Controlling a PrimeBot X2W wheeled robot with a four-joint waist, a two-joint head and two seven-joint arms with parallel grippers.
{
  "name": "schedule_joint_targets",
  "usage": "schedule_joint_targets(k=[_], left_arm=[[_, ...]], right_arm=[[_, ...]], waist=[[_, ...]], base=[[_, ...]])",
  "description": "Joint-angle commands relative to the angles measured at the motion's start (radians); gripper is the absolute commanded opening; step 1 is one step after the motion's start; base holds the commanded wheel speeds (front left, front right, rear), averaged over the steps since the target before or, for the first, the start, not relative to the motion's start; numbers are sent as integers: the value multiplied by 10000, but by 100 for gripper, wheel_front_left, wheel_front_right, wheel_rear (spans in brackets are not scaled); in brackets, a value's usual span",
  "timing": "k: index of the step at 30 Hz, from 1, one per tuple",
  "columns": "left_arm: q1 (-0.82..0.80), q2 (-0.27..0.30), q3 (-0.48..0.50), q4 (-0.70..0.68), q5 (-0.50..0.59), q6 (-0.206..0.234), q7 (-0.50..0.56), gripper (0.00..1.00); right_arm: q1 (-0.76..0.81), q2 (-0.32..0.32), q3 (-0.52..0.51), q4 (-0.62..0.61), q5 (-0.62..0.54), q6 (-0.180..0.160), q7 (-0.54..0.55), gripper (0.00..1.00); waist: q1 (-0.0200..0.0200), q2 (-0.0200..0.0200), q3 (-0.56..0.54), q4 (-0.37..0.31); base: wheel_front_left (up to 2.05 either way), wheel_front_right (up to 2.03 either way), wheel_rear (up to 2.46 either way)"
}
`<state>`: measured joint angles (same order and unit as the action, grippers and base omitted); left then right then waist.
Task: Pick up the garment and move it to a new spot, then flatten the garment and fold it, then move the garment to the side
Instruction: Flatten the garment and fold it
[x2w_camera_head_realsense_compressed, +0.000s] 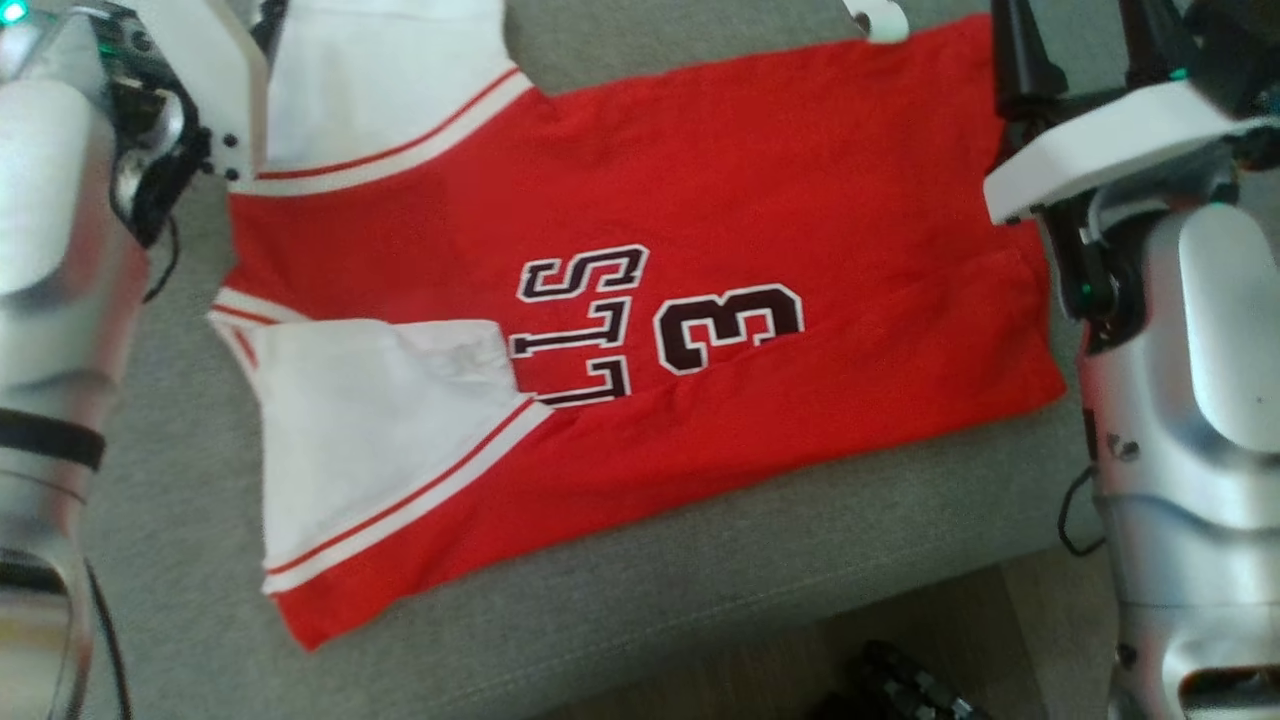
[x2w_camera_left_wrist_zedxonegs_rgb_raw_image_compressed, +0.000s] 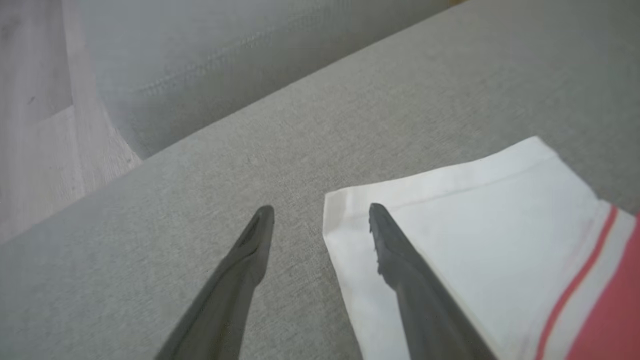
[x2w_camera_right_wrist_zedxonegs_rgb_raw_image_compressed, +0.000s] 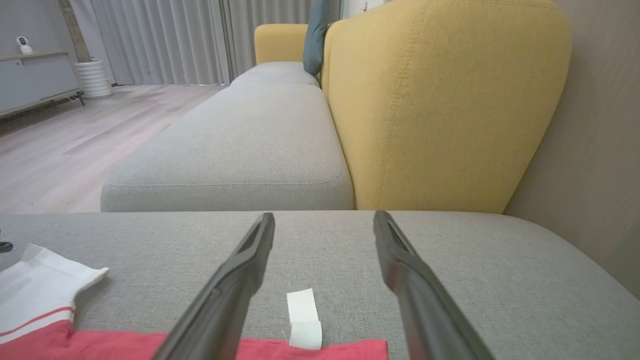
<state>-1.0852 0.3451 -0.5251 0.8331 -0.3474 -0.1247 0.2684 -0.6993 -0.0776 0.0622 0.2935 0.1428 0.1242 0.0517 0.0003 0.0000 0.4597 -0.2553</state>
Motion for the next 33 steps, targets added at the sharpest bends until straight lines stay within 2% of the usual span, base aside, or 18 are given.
schedule_joint_targets(k=[1,8,14,15,16,17,20,27,33], left_arm=[[-570,507,11,-93,-141,-51,118,100],[-1095,817,-983,464,-1027,-57,290,100],[-1235,872,-1621,930,-1361,-58,220,100],[-1226,832,-1710,979,-1468,-58,230,84],[-1227,792,-1799,1001,-1585,-58,226,11],[-1239,748,-1867,1008,-1716,-58,196,0],[-1305,699,-1961,1015,-1924,-58,17,0],[-1544,462,-2011,998,-2431,-59,-1136,0],[-1438,225,-2397,376,-2844,-59,-1808,0]], right_arm=[[-311,43,252,-267,74,65,-102,100],[-648,113,559,-53,128,65,-296,100],[-671,83,525,98,71,65,-367,100],[-681,64,505,121,60,65,-367,100],[-698,37,474,148,50,65,-363,100],[-718,1,428,177,34,65,-355,100],[-757,-78,329,249,-19,65,-328,100],[-919,-448,115,718,-184,65,-161,100],[-1117,-850,-278,1563,-180,65,328,100]], waist=[[-3,0,367,-378],[-3,0,582,-633],[-3,0,588,-638],[-3,0,584,-615],[-3,0,581,-578],[-3,0,578,-523],[-3,0,561,-377],[-3,0,310,336],[-3,0,13,996]], base=[[0,0,0],[0,0,0],[0,0,0],[0,0,0],[0,0,0],[0,0,0],[0,0,0],[0,0,0],[0,0,0]])
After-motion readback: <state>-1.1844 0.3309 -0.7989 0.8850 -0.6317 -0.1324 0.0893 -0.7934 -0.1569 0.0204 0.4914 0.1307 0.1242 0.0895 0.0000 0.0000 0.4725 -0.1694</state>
